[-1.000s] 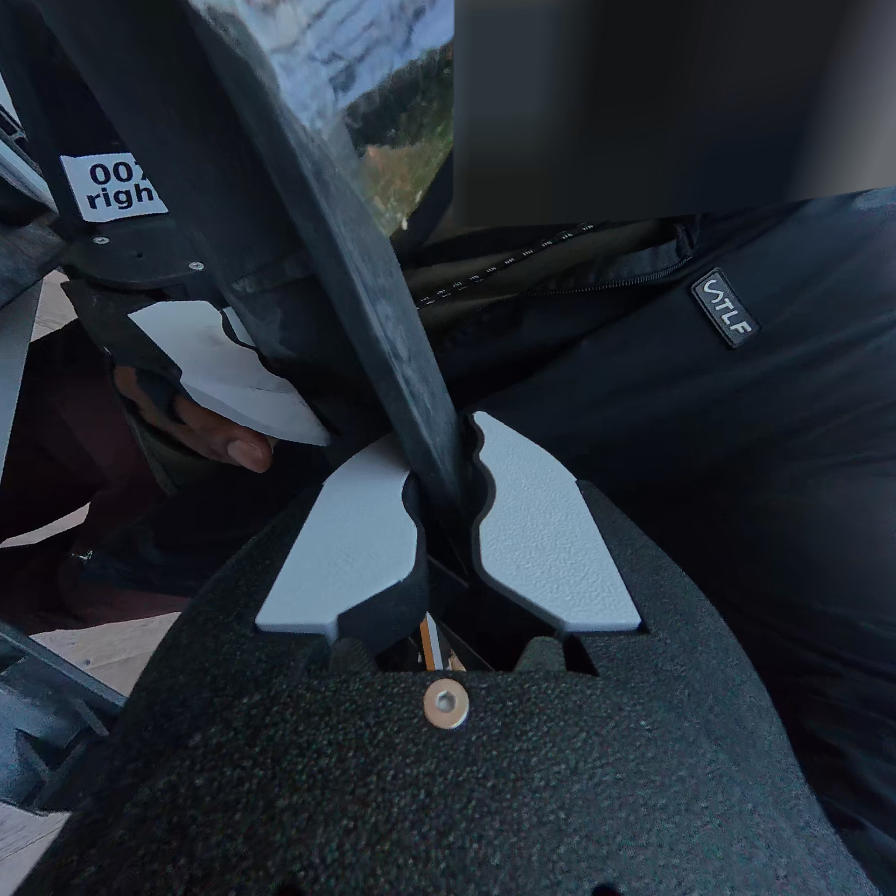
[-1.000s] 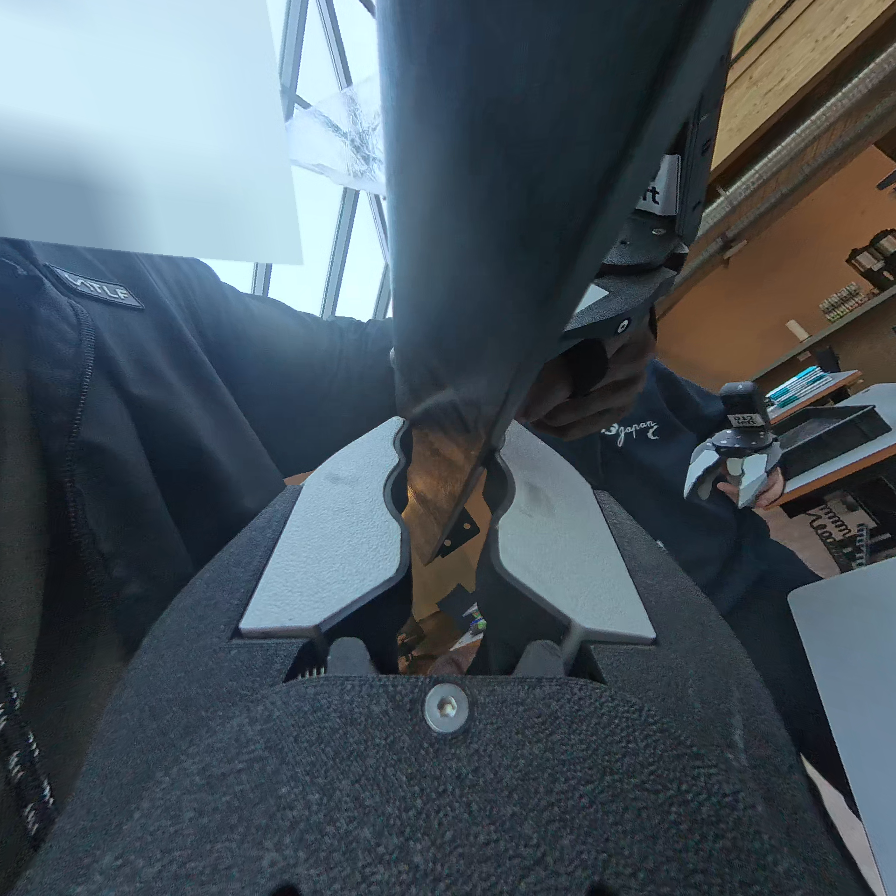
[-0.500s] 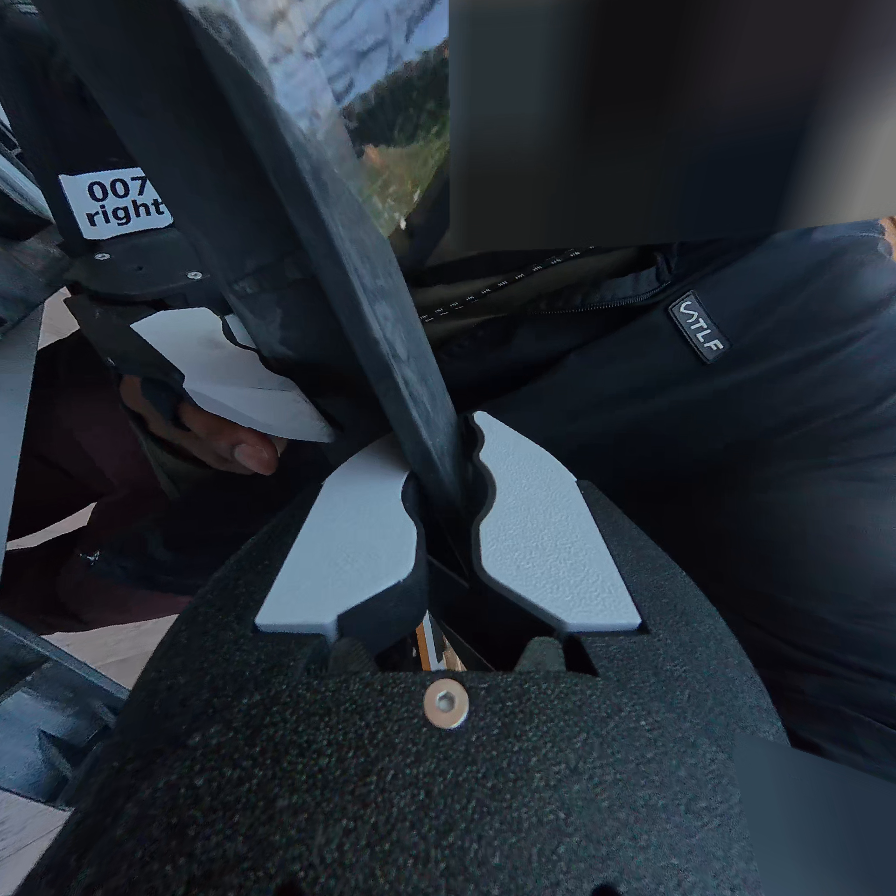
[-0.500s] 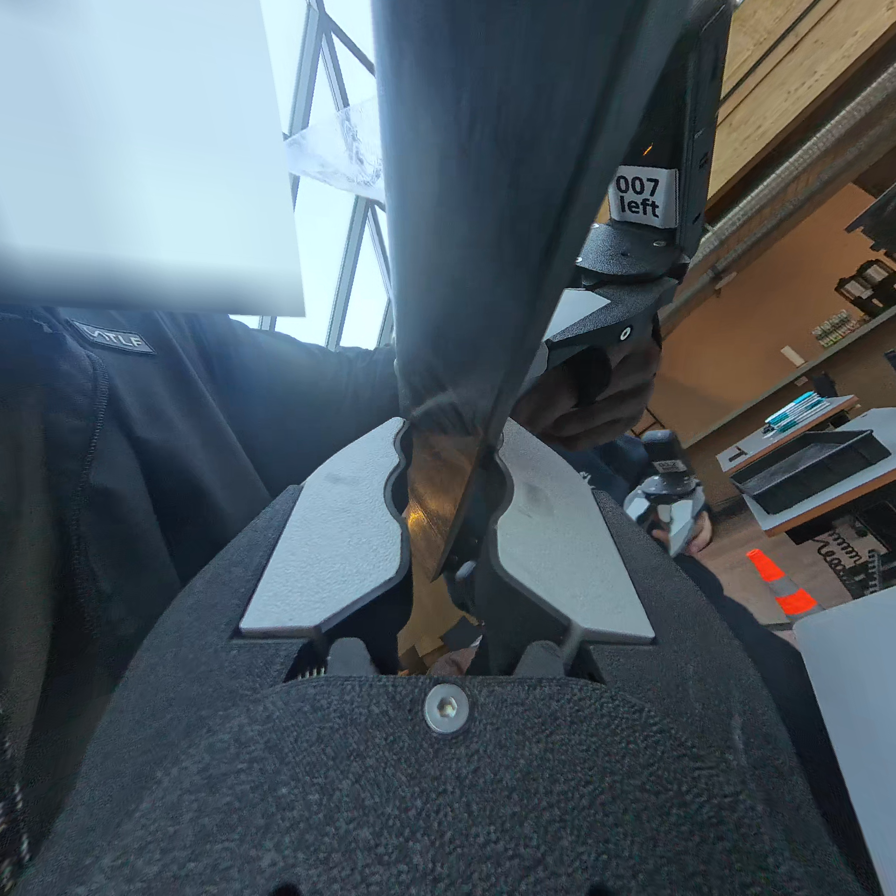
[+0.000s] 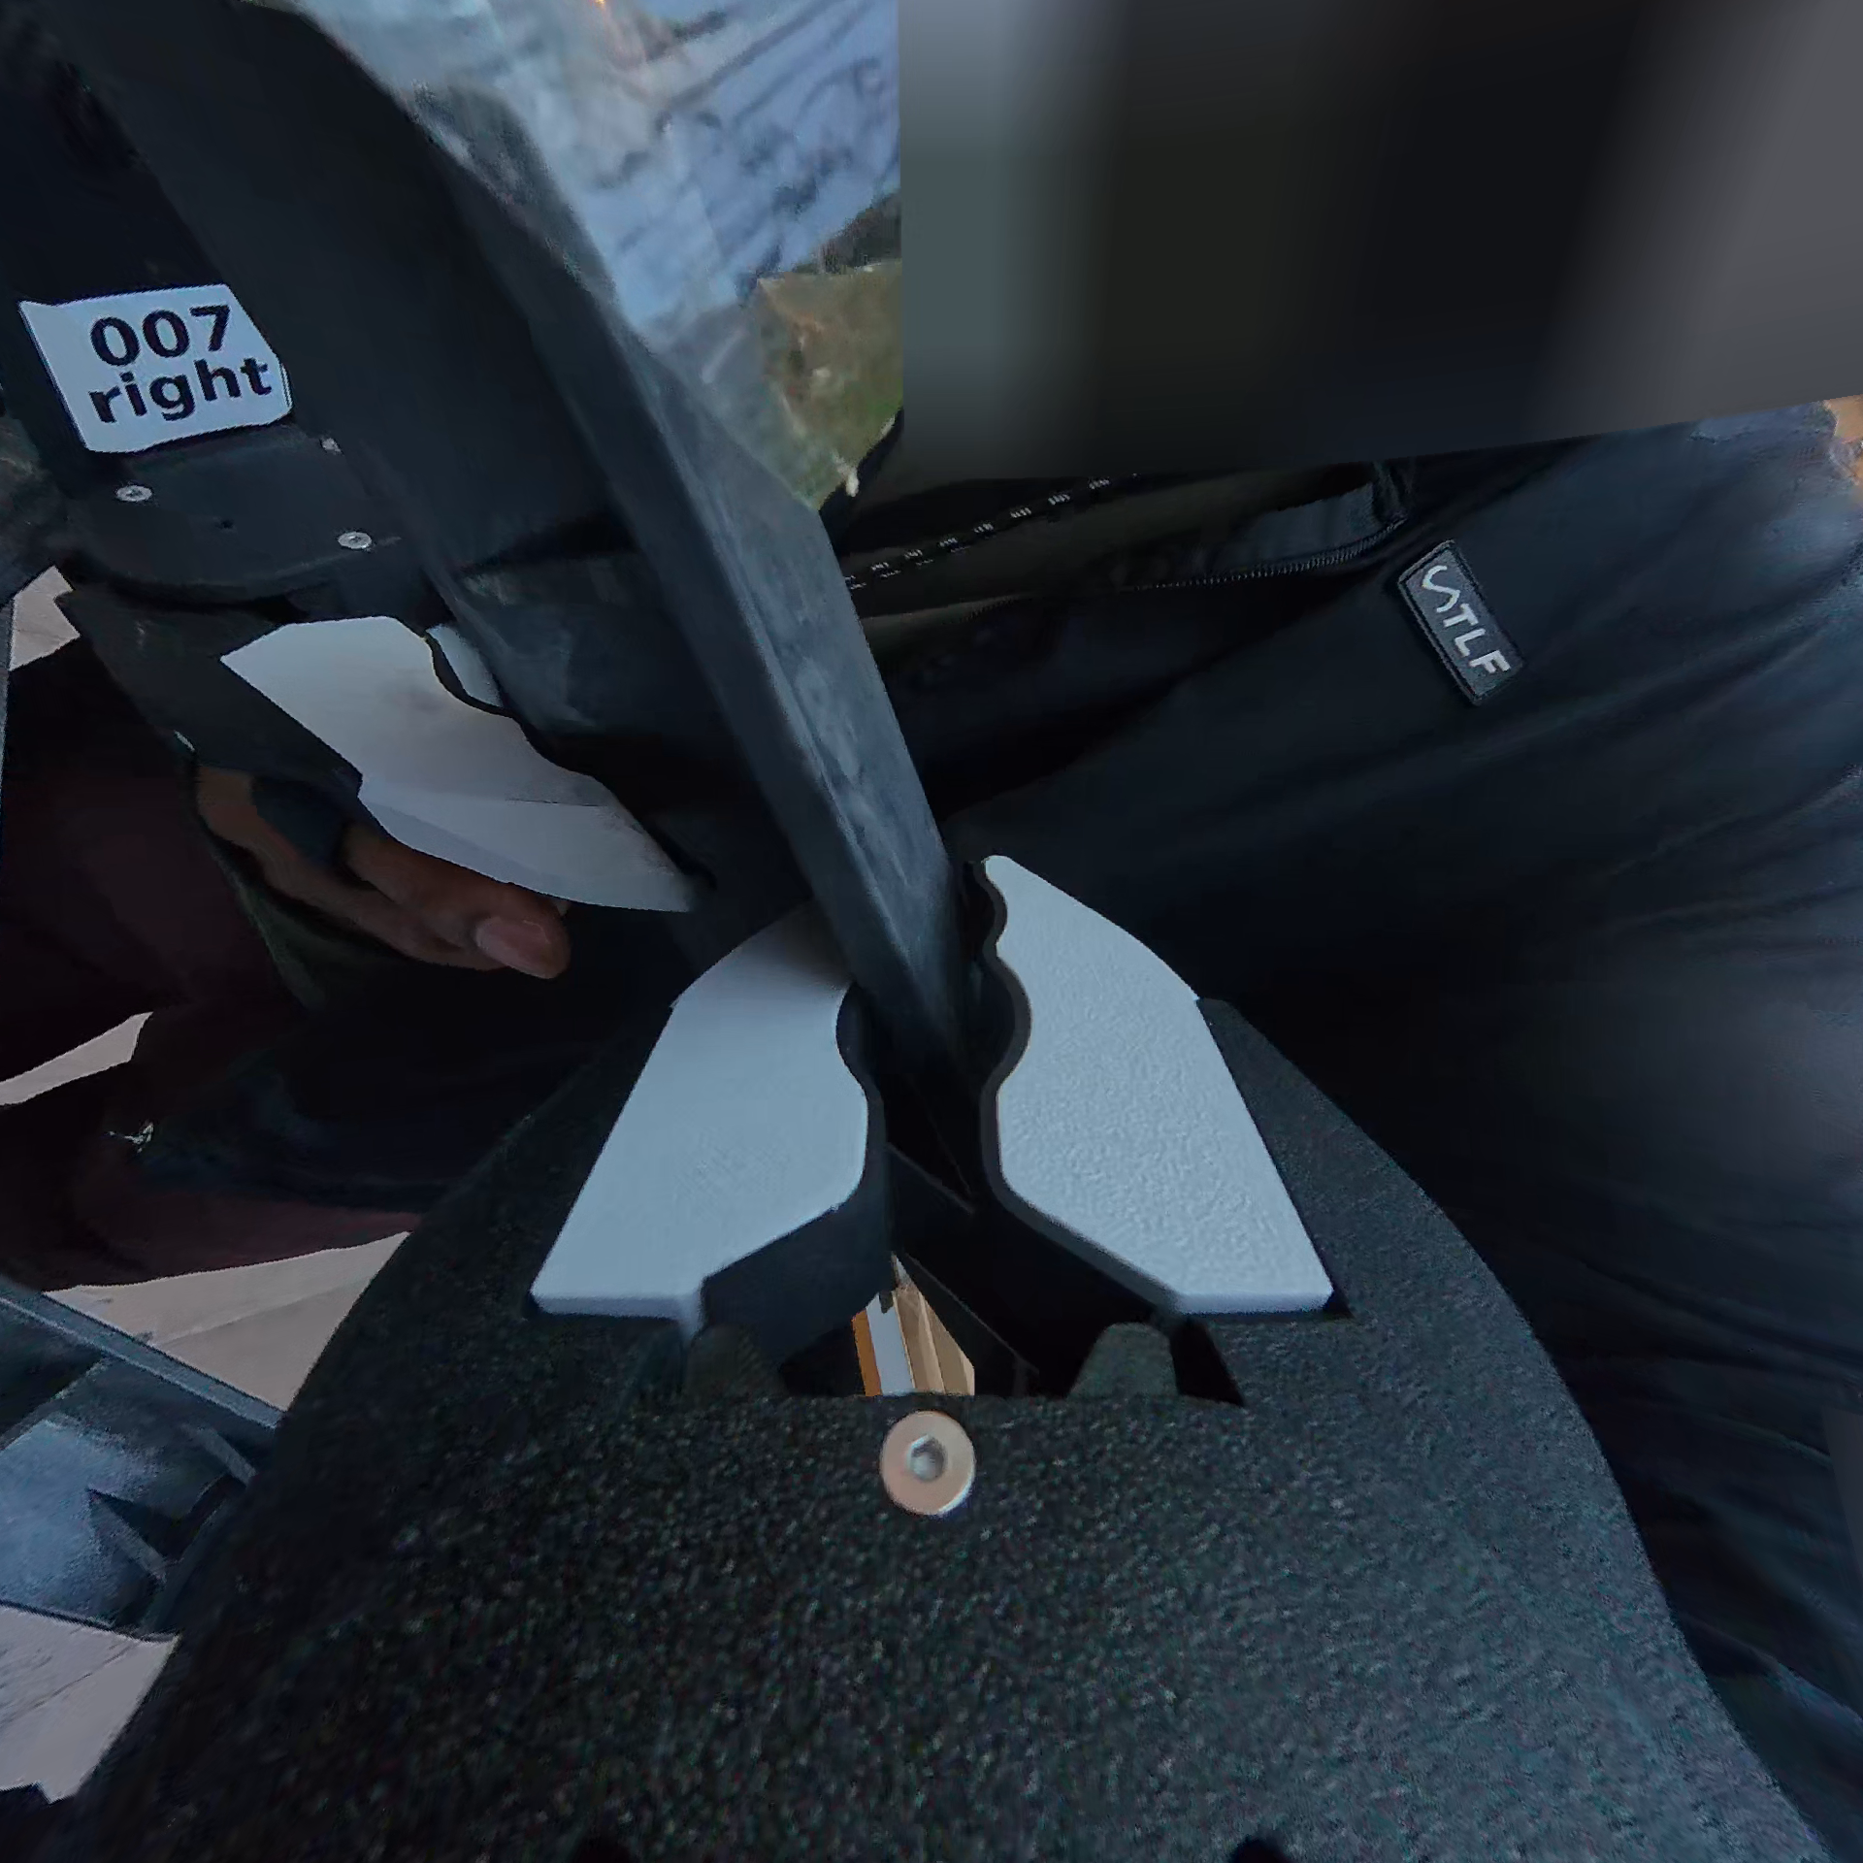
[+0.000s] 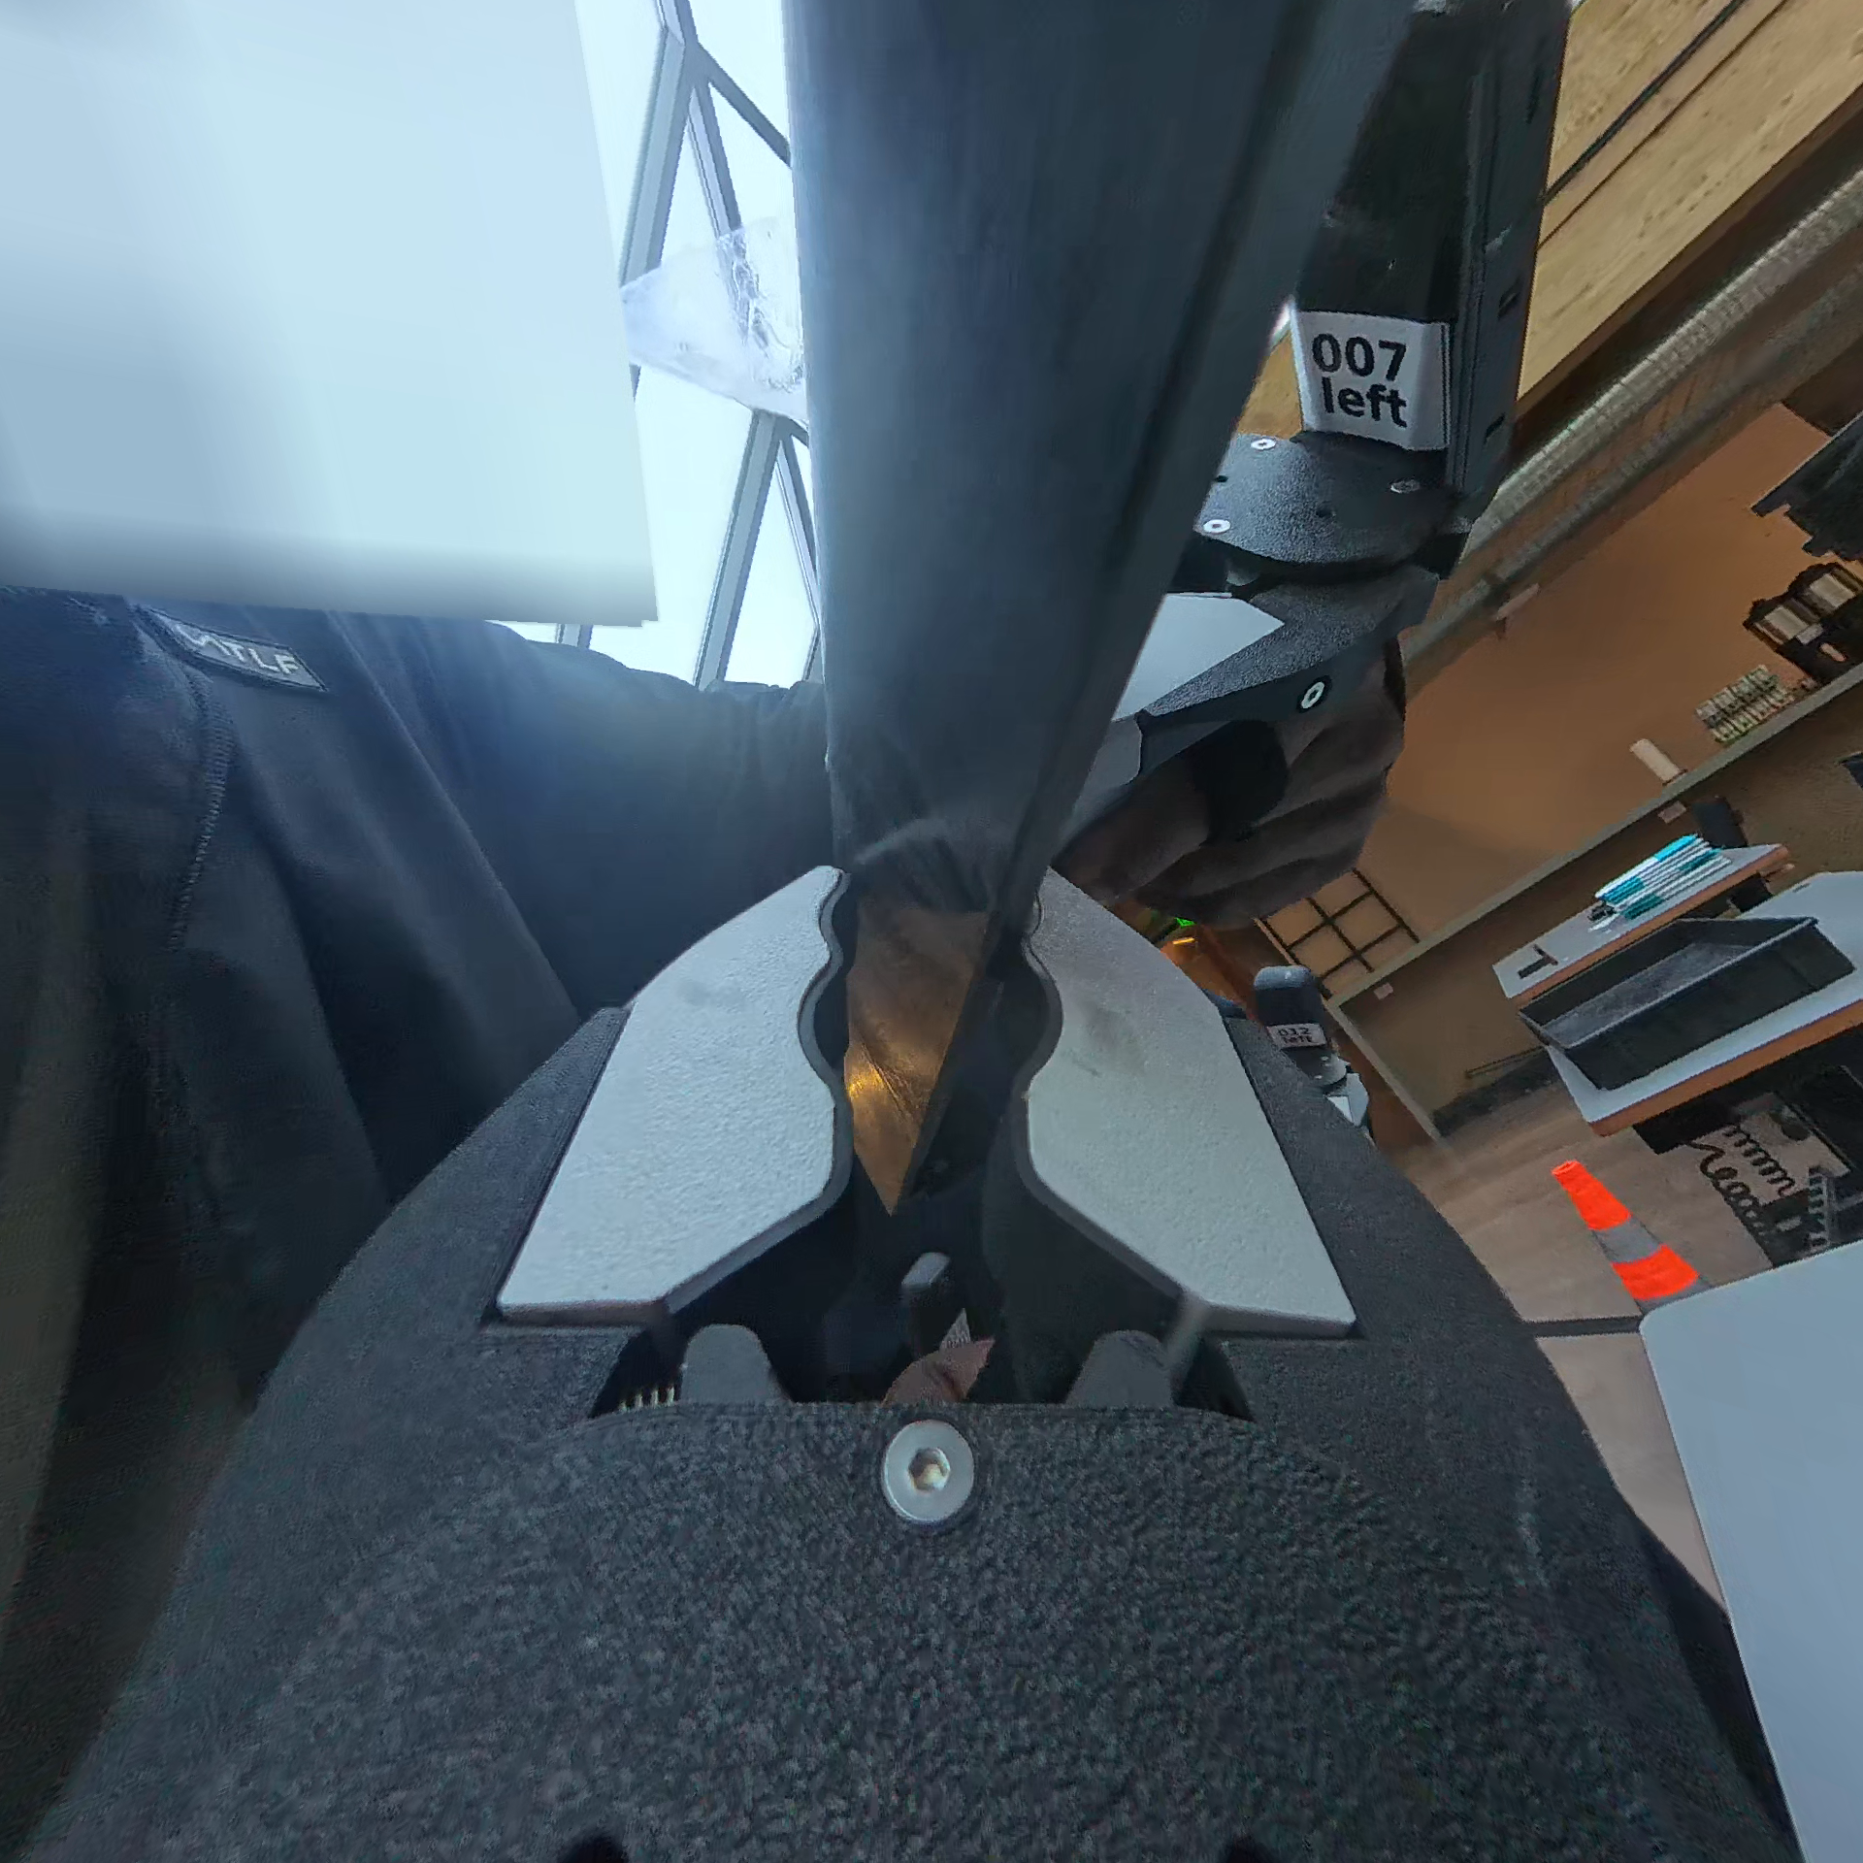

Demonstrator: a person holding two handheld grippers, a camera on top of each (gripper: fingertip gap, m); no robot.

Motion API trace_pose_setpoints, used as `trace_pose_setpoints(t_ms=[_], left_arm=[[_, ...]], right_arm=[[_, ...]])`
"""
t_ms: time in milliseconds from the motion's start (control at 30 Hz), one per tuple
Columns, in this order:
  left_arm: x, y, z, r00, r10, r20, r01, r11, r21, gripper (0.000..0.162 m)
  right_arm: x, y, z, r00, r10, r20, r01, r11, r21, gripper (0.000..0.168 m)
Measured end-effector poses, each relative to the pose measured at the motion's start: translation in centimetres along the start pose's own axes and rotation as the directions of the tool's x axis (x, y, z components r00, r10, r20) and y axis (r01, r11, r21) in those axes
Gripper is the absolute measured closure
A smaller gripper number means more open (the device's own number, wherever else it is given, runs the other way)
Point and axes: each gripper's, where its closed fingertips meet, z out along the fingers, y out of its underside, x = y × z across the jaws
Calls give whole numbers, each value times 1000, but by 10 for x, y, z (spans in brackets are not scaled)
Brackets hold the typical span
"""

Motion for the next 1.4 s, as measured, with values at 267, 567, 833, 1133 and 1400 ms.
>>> trace_pose_setpoints(t_ms=[267, 567, 833, 1133, 1400], left_arm=[[-4, 1, -6, 1000, -15, -9, 15, 1000, -15, 149], [-1, -15, -9, 999, 7, -36, -7, 1000, -10, 148], [-8, 2, -4, 999, -38, -8, 38, 999, -8, 149], [-6, 0, -5, 1000, 5, -19, -5, 1000, 5, 149], [-6, -1, -5, 1000, 18, -24, -17, 1000, 10, 149]], right_arm=[[6, -2, -1, 1000, 15, 10, -16, 1000, 11, 142], [4, -18, -2, 993, 75, 93, -81, 995, 62, 143], [28, 25, -52, 987, 137, -87, -154, 960, -232, 152], [6, -127, -250, 875, -353, -332, 82, 782, -617, 164], [65, -362, -269, 757, -623, -198, 241, 547, -802, 165]])
